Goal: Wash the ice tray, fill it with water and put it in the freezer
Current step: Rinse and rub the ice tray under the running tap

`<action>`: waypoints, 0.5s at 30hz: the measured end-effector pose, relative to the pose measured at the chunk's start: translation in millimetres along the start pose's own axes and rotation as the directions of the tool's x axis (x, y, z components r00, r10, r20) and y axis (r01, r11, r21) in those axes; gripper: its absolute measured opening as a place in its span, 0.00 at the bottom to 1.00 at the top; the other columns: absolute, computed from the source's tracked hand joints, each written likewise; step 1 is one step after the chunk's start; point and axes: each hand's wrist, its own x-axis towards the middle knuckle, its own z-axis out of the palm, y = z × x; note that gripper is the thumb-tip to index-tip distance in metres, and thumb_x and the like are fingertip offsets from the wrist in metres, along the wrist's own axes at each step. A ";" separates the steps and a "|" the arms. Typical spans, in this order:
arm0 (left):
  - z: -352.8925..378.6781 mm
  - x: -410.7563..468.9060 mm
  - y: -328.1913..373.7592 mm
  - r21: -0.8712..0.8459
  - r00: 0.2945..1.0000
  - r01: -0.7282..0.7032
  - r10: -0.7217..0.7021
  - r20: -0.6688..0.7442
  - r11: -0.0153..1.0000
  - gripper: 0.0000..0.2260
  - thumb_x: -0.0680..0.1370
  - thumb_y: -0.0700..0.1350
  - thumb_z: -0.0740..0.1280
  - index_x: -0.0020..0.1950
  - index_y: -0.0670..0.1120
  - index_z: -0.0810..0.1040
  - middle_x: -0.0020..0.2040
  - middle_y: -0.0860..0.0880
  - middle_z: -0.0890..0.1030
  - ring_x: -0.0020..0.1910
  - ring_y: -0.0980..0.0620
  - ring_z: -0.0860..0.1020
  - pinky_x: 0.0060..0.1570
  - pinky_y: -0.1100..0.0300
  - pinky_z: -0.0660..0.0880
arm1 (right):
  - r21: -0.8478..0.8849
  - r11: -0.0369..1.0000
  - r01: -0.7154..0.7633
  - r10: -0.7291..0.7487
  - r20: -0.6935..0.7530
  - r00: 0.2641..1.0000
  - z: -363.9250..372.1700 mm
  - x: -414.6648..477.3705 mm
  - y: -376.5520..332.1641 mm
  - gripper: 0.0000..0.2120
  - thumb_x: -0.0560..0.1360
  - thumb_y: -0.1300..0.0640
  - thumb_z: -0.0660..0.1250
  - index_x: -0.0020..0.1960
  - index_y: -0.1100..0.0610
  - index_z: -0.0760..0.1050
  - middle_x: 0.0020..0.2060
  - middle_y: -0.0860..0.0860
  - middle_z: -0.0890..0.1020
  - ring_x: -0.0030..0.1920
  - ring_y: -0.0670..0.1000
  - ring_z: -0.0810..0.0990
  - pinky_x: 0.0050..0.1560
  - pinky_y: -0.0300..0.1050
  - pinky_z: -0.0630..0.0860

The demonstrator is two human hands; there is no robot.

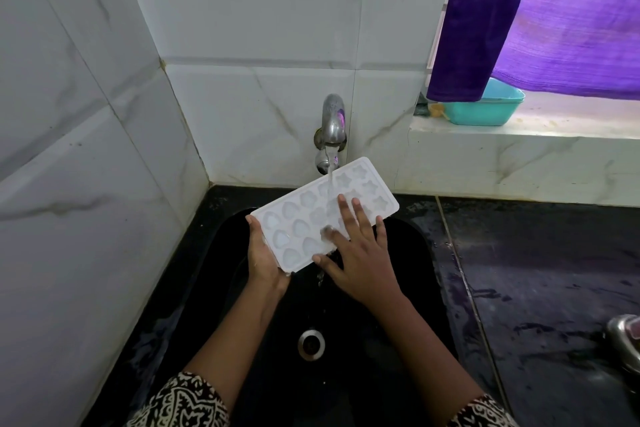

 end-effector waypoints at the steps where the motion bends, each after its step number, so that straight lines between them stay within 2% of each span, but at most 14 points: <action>1: 0.0 0.9 1.9 -0.006 1.000 -0.006 0.006 0.008 1.000 0.34 0.77 0.70 0.49 0.66 0.46 0.75 0.59 0.41 0.82 0.56 0.40 0.82 0.46 0.46 0.81 | -0.012 0.999 0.036 -0.035 0.015 0.999 2.3 0.5 -1.3 0.26 0.75 0.33 0.54 0.62 0.49 0.73 0.76 0.47 0.44 0.76 0.49 0.38 0.72 0.62 0.43; 4: -2.7 1.1 3.3 0.014 1.000 -0.017 0.017 0.005 1.000 0.34 0.77 0.70 0.49 0.67 0.46 0.74 0.61 0.41 0.81 0.58 0.40 0.81 0.49 0.45 0.80 | -0.020 0.999 0.040 -0.040 0.009 0.999 1.2 5.1 3.4 0.23 0.75 0.34 0.54 0.57 0.47 0.76 0.76 0.47 0.45 0.76 0.49 0.38 0.72 0.61 0.41; 7: -4.9 0.9 0.4 0.010 1.000 0.006 -0.006 0.001 1.000 0.35 0.76 0.71 0.50 0.66 0.46 0.75 0.60 0.41 0.82 0.57 0.40 0.81 0.47 0.46 0.81 | -0.015 1.000 0.008 -0.008 -0.042 0.999 0.1 10.0 -2.2 0.21 0.75 0.34 0.54 0.51 0.48 0.77 0.77 0.49 0.47 0.76 0.50 0.40 0.72 0.60 0.41; 11: -5.7 4.2 4.0 -0.017 0.999 0.010 -0.010 0.031 1.000 0.35 0.76 0.71 0.51 0.65 0.45 0.75 0.60 0.40 0.82 0.57 0.39 0.81 0.45 0.47 0.81 | -0.063 0.997 0.052 -0.053 -0.015 0.998 5.7 1.5 -1.8 0.26 0.75 0.32 0.50 0.58 0.47 0.76 0.77 0.48 0.46 0.76 0.49 0.39 0.72 0.59 0.40; 15: -5.1 5.4 -0.8 0.017 1.000 0.019 -0.019 0.019 1.000 0.35 0.76 0.71 0.50 0.65 0.46 0.76 0.60 0.41 0.82 0.57 0.40 0.81 0.47 0.47 0.81 | 0.001 0.999 -0.036 0.036 -0.041 0.999 2.4 3.9 -1.8 0.23 0.76 0.34 0.53 0.55 0.47 0.77 0.77 0.49 0.47 0.76 0.49 0.40 0.72 0.58 0.39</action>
